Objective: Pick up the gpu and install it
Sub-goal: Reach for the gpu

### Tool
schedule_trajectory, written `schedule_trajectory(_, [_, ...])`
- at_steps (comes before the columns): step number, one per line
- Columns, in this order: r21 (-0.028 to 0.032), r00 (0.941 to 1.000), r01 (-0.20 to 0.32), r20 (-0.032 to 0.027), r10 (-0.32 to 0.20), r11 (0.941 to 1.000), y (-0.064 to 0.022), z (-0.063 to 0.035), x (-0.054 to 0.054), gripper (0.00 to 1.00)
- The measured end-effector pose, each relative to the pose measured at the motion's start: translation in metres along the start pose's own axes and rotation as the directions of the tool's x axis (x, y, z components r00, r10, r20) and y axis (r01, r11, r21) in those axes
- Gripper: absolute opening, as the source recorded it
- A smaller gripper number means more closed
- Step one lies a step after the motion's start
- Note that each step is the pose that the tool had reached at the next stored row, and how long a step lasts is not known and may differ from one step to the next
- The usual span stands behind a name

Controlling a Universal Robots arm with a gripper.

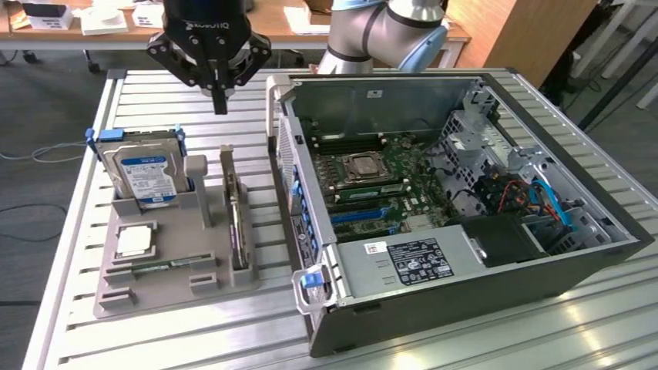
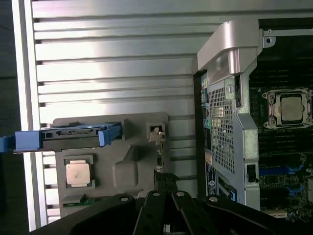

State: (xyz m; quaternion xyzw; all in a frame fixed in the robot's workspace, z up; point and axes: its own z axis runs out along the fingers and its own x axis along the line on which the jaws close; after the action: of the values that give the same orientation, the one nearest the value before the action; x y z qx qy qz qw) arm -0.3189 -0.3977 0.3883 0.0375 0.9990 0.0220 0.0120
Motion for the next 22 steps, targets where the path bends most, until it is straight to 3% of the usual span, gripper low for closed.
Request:
schedule_trajectory(12, [0.0000, 1.0000, 0.000, 0.0001, 0.000, 1.0000, -0.0260, -0.0011, -0.001, 0.11])
schedule_trajectory(22, [0.0000, 1.0000, 0.000, 0.0002, 0.000, 1.0000, -0.0415, -0.0018, -0.001, 0.11])
